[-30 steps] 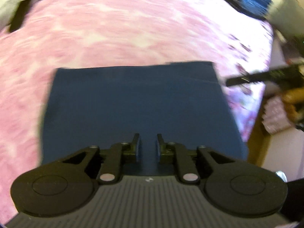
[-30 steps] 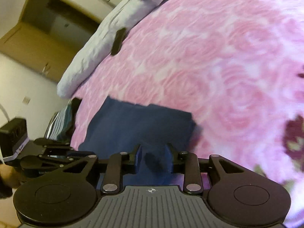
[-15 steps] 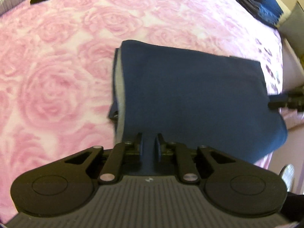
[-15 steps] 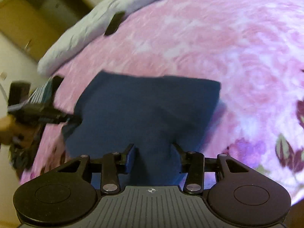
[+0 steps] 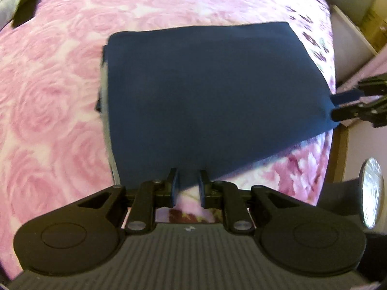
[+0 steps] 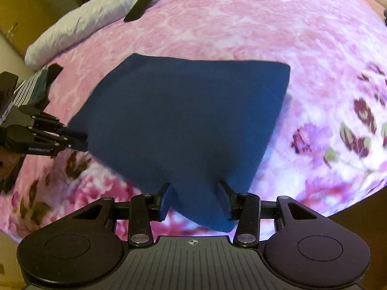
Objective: Fold clothes
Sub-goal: 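Open both grippers and withdraw them from the folded navy shirt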
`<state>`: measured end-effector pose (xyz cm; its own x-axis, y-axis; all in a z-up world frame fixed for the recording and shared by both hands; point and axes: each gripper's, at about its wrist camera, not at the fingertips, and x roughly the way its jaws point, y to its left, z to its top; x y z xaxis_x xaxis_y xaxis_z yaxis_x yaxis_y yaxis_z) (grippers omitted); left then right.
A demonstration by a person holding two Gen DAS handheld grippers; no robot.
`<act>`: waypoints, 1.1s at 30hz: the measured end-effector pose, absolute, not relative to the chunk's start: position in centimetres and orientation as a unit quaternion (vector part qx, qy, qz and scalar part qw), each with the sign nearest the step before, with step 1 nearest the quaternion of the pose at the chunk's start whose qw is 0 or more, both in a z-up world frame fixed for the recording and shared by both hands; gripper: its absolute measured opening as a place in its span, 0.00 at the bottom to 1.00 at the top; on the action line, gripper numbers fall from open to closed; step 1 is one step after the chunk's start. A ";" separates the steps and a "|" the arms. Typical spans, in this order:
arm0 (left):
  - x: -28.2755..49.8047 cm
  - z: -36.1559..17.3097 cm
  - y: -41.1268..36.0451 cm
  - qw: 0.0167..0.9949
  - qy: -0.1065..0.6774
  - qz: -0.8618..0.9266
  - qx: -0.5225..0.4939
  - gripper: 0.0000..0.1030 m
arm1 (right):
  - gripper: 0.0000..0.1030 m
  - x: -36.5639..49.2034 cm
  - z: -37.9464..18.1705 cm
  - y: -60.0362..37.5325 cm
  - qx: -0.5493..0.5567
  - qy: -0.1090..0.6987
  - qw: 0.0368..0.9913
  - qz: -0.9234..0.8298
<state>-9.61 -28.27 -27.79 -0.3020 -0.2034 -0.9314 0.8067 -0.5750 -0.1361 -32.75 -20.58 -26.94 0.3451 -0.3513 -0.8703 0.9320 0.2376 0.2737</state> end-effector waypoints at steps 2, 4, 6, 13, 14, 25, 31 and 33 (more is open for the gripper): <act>-9.6 -26.9 -27.9 0.350 0.315 -0.733 0.490 0.13 | 0.44 -33.2 -25.6 -20.2 0.428 0.351 0.693 -0.461; -9.8 -25.6 -27.1 0.362 0.306 -0.723 0.502 0.13 | 0.52 -34.0 -24.7 -19.3 0.442 0.369 0.662 -0.480; -9.9 -24.1 -26.2 0.373 0.301 -0.713 0.512 0.14 | 0.64 -34.6 -24.1 -18.7 0.467 0.389 0.631 -0.482; -11.4 -21.0 -22.9 0.384 0.274 -0.694 0.544 0.17 | 0.66 -34.5 -22.6 -17.4 0.491 0.433 0.613 -0.443; -11.6 -20.8 -22.5 0.383 0.271 -0.695 0.545 0.18 | 0.66 -34.3 -22.4 -17.4 0.488 0.439 0.614 -0.438; -13.9 -20.3 -19.6 0.359 0.234 -0.707 0.563 0.20 | 0.66 -33.0 -20.9 -16.4 0.459 0.455 0.634 -0.424; -14.4 -20.0 -19.4 0.353 0.222 -0.714 0.563 0.21 | 0.66 -31.9 -20.8 -16.0 0.435 0.476 0.640 -0.419; -14.4 -19.9 -19.6 0.353 0.221 -0.715 0.562 0.21 | 0.66 -31.7 -20.8 -16.0 0.430 0.480 0.642 -0.416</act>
<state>-14.39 -19.64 -19.91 -0.1199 -0.2556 -0.9593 0.7531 -0.6530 0.0799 -31.66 -15.99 -20.76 0.1932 -0.1221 -0.9735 0.9466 0.2841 0.1522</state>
